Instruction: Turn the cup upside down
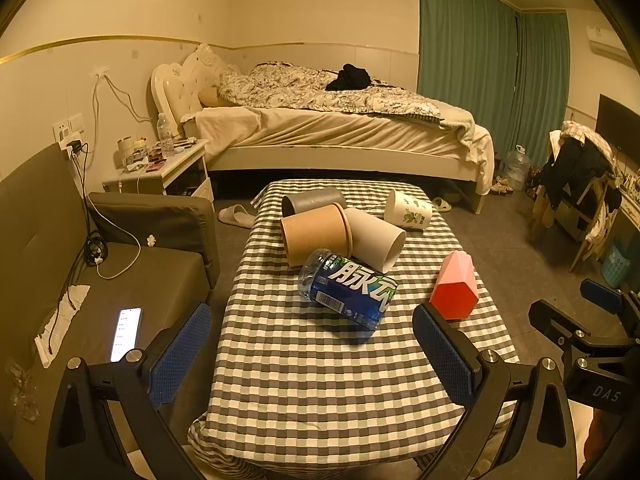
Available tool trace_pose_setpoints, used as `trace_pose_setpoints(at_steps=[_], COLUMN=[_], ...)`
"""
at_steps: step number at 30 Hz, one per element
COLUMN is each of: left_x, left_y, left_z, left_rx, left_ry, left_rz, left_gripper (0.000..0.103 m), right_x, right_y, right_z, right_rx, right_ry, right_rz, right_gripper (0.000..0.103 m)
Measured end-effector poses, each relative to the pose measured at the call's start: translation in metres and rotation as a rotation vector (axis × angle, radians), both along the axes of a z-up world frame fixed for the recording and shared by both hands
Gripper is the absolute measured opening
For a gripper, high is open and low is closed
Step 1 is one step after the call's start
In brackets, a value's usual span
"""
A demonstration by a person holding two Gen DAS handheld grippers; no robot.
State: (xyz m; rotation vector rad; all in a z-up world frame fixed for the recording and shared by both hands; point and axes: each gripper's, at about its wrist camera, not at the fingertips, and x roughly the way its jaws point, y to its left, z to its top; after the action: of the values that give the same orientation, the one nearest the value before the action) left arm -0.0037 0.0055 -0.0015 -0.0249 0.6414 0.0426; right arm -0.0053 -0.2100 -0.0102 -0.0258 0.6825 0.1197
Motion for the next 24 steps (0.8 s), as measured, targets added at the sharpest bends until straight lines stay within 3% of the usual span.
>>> trace_pose_setpoints(at_steps=[24], left_x=[0.0042], left_y=[0.0025], left_z=[-0.0080], left_rx=[-0.003], left_ry=[0.010], left_rz=[-0.003], left_gripper=[0.103], right_x=[0.0044], right_y=[0.0045], right_z=[-0.0046], right_rx=[-0.002], right_ry=[0.015], right_rz=[0.009], right_gripper=[0.103])
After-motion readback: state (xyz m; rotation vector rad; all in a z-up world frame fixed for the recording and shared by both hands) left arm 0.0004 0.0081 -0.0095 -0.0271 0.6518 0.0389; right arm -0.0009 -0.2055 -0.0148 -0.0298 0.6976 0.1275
